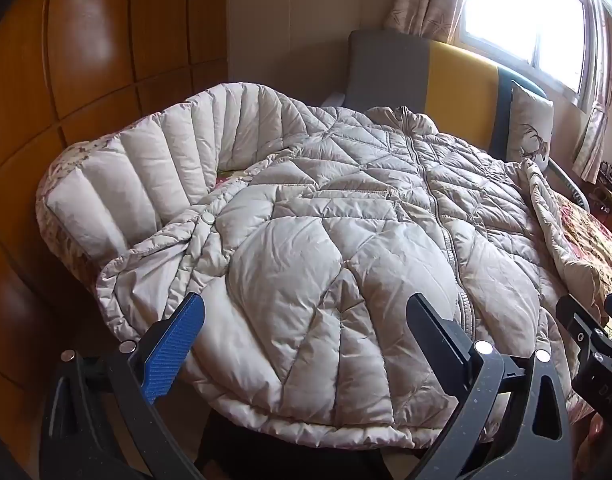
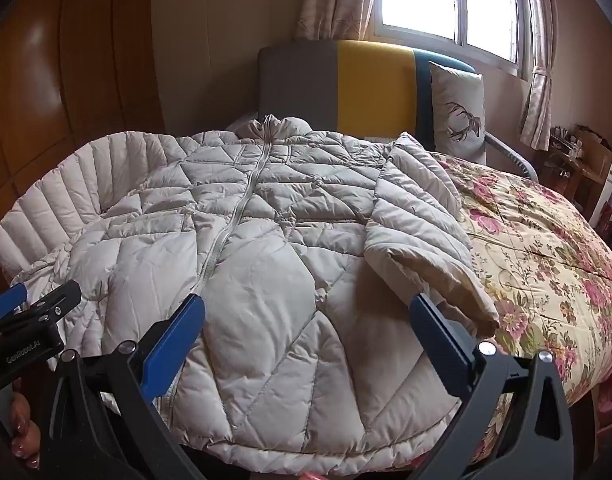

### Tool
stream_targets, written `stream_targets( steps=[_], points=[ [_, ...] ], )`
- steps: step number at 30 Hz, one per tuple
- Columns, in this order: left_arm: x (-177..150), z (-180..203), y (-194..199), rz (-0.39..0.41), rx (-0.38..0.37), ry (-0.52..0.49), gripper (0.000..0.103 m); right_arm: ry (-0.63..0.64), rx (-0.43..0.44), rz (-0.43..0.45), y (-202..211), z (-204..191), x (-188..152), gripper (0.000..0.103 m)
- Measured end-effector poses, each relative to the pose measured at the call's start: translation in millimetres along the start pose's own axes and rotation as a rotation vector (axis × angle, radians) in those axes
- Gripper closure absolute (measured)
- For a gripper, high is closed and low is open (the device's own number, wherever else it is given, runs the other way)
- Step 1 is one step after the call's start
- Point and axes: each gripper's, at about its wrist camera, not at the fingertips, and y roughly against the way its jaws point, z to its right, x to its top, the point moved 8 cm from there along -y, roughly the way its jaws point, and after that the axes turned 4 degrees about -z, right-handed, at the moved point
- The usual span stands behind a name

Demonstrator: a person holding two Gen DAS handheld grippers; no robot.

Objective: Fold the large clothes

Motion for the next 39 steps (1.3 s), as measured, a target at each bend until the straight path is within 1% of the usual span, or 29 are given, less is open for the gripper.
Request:
stream_targets(
  steps=[39],
  points=[
    [-5.0,-1.6,-4.0,-0.017,0.006,-0.003,0.003,0.003,0.022,-0.005,-1.9,-4.2,0.4,0.002]
  ],
)
